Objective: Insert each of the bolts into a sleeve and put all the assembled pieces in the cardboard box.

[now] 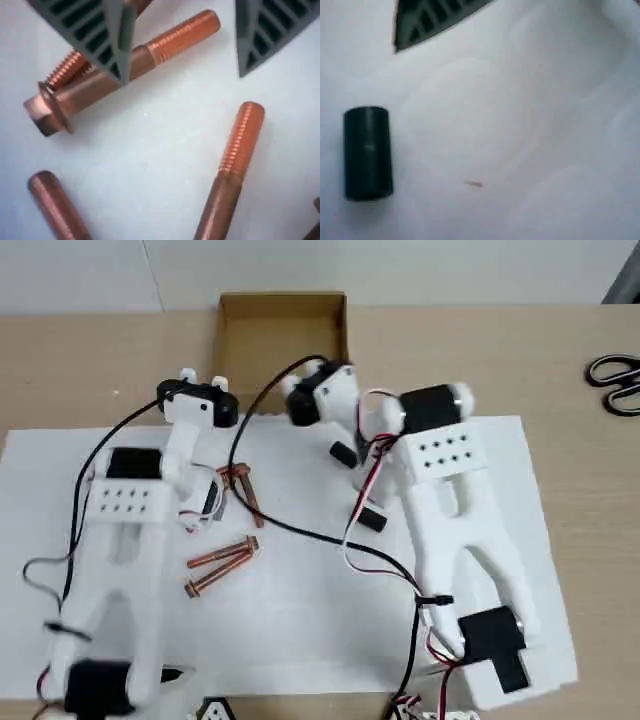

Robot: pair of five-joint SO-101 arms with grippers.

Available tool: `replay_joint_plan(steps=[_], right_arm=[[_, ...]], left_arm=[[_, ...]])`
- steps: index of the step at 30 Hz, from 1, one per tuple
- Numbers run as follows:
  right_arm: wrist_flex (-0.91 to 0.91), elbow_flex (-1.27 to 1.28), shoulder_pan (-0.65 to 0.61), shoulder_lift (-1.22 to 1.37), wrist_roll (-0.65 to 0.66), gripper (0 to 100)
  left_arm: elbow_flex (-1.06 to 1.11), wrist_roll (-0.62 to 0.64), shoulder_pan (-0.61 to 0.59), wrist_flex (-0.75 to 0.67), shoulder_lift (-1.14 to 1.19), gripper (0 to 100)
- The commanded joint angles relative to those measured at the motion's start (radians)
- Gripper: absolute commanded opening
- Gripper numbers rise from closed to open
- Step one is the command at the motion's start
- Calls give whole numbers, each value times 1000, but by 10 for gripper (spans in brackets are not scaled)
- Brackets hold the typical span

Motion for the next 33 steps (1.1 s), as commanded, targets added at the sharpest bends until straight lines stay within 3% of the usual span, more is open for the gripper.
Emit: replay_joint_plan(steps=[1,15,28,33], right_arm=[[-74,-40,-8,36,41,178],[-354,-83,42,321,74,177],[-305,-491,44,627,129,177],[-275,-519,18,636,129,177]], left_arm=[[-74,14,-2,-3,51,141],[-79,60,0,-123,213,141],[-79,199,-11,-141,236,141],[-81,235,-89,-158,207,141]])
